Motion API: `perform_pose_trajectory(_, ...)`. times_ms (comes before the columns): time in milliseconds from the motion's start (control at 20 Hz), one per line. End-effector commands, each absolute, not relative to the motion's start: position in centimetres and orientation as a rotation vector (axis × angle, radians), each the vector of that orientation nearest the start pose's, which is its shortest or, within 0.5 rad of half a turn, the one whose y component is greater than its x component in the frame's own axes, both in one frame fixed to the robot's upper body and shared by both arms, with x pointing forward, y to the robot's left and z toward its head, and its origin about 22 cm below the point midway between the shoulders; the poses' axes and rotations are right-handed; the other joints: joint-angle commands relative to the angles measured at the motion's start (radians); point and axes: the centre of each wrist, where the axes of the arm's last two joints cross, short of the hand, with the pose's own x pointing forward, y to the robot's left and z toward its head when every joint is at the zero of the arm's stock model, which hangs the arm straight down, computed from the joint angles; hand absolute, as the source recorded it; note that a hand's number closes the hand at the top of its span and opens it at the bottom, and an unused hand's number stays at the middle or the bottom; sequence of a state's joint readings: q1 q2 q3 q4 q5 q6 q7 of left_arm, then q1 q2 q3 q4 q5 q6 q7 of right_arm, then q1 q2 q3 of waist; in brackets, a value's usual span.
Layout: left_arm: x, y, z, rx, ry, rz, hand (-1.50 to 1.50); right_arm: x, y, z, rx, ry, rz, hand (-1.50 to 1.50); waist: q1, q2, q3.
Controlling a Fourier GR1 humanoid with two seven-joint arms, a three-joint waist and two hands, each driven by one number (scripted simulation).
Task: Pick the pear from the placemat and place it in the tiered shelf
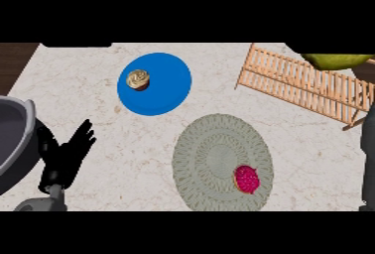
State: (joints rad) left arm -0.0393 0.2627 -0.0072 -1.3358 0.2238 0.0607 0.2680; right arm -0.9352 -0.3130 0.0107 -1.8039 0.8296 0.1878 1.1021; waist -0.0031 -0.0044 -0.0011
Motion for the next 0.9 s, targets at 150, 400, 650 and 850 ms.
perform_pose_trajectory(150,24.5,29.1,-3.0,0.077,-1.120,0.017,0.00,32.3,-21.1,37.4,-1.163,-1.384,0.162,1.50,0.013,0.004,0.000)
perform_pose_trajectory(400,25.3,29.7,-2.3,0.099,-1.138,0.050,0.00,34.1,-25.0,36.3,-1.174,-1.367,0.225,1.50,0.008,0.005,0.001)
perform_pose_trajectory(650,24.9,28.5,-2.3,0.089,-1.101,0.036,0.00,35.5,-26.1,35.7,-1.164,-1.315,0.306,1.50,0.010,0.004,0.001)
perform_pose_trajectory(850,25.6,29.3,-3.4,0.091,-1.114,0.034,0.00,37.4,-27.5,34.5,-1.192,-1.313,0.347,1.50,0.011,0.007,0.001)
